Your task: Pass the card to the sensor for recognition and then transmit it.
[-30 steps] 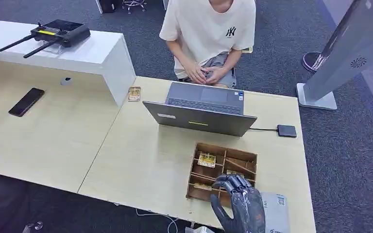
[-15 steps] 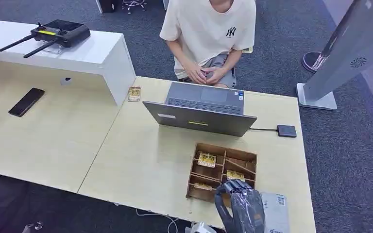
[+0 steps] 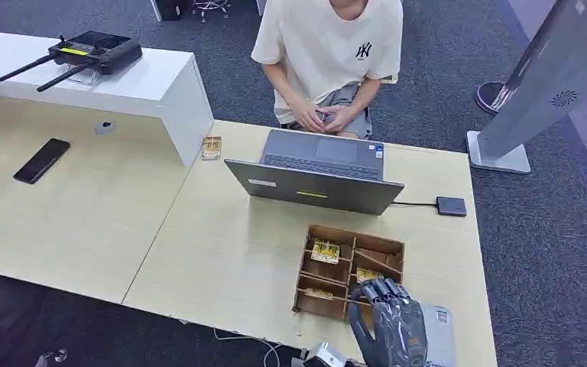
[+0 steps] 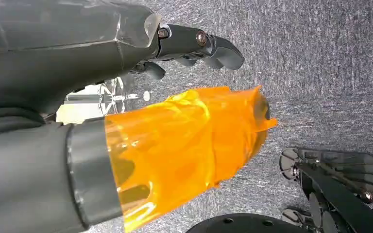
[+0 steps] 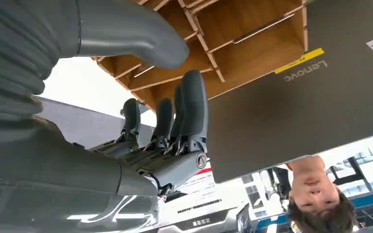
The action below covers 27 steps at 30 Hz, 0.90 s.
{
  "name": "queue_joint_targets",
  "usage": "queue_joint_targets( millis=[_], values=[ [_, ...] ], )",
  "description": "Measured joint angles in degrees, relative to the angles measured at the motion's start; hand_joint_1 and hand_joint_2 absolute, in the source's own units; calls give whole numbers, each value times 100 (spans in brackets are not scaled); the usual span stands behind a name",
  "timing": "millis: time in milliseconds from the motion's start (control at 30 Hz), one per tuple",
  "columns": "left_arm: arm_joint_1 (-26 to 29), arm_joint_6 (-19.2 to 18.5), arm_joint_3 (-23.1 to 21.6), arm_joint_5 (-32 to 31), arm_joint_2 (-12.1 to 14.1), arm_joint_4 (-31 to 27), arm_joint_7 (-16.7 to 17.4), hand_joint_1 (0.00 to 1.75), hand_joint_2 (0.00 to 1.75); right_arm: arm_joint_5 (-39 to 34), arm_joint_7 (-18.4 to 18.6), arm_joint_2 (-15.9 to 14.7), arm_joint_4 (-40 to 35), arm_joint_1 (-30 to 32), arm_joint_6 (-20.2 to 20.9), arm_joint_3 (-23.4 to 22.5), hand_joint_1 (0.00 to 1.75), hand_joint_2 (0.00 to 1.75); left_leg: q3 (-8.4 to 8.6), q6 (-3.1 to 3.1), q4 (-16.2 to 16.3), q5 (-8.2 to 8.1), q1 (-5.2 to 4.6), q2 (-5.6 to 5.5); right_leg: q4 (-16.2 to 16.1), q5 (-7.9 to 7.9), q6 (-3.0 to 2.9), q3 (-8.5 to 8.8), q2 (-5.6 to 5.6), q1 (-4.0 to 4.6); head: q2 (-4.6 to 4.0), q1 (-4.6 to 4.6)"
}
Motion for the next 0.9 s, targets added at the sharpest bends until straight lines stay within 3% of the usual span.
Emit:
queue_joint_targets(
  millis=[67,133,300,433,500,833,900],
  values=[
    [0,0,0,13,0,0,4,0,0,44,15,-2,2,2,2,-13,94,175,0,0,0,0,0,0,0,0,0,0,0,0,0,-2],
    [0,-2,0,17,0,0,20,0,0,94,33,-2,9,0,2,-31,86,175,0,0,0,0,0,0,0,0,0,0,0,0,0,-2],
    [0,-17,0,-24,0,0,37,0,0,208,44,2,68,-26,15,-79,89,175,-1,0,0,0,0,0,0,0,0,1,-1,0,0,-2],
    [-1,-33,0,-157,2,0,17,0,0,317,11,33,131,-95,44,-177,79,175,0,0,0,0,0,0,0,0,0,1,0,0,0,-2],
    [-1,-37,0,-194,2,0,0,0,0,358,2,61,157,-118,77,-216,87,175,0,0,0,0,0,0,0,0,0,1,0,0,0,-2],
    [-12,-55,98,-369,2,0,-103,0,0,527,-22,164,286,-171,184,-398,84,175,0,0,0,0,0,-1,0,0,0,1,-1,0,0,-2],
    [-17,-63,116,-426,2,0,-123,0,0,584,-22,184,302,-176,203,-431,77,175,0,0,0,0,0,0,0,0,0,1,0,0,0,-2]
  ],
)
